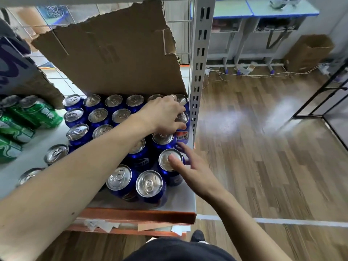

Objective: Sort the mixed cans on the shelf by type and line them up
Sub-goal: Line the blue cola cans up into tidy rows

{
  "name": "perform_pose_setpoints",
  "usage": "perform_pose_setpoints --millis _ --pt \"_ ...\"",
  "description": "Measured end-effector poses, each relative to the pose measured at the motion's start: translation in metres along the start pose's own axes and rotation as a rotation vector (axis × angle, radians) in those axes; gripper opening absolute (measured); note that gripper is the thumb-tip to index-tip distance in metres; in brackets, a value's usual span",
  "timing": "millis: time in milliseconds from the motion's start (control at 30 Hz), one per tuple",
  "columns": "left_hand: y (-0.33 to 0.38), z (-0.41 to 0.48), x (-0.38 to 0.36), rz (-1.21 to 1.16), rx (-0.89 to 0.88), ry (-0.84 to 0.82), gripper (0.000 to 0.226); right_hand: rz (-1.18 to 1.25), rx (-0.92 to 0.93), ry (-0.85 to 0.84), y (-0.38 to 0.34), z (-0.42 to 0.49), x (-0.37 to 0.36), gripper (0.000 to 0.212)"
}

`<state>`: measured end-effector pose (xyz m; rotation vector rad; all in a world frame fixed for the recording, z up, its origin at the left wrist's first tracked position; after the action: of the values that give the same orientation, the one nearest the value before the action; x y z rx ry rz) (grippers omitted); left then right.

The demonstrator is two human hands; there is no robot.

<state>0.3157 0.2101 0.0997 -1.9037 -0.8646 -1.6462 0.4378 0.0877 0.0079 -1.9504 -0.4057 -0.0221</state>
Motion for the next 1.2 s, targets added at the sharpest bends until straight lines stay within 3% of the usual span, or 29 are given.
perform_pose_setpoints --millis 100,233,333,467,667,900,1200 --pt "-0.002 -0.003 0.001 -0.011 -0.002 -0.007 0.058 -0.034 0.002 -0.032 -0.002 -0.002 0.0 0.062" --pt "-0.005 -0.007 -0.001 -0.022 0.031 0.018 0.054 -0.055 0.064 -0.035 0.008 0.0 -0.002 0.098" --pt "-0.004 -0.011 -0.004 -0.033 0.076 0.011 0.062 -0.055 0.088 -0.027 0.009 -0.004 -0.002 0.09" --pt "0.0 -0.029 -0.002 0.14 0.148 0.075 0.08 -0.106 0.107 0.017 0.011 -0.007 0.002 0.086" --pt "0.001 -0.055 -0.016 0.149 0.102 -0.012 0.063 -0.166 0.135 0.1 0.015 -0.006 -0.002 0.072" --pt "0.009 -0.046 -0.022 0.129 0.045 0.119 0.052 -0.177 0.202 0.157 0.019 -0.017 -0.001 0.069" --pt "0.003 -0.06 -0.03 -0.107 0.066 0.247 0.053 -0.191 0.25 0.216 0.022 -0.033 -0.005 0.066"
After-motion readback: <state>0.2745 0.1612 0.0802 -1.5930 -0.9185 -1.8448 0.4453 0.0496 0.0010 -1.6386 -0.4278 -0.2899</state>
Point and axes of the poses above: each hand's wrist, its own z-axis towards the middle knuckle, its own x-axis out of the back of the hand, y = z × x, the point moved 1 cm from there along z, towards the middle knuckle, and after that the axes turned 15 degrees about -x, right-handed, at the moved point
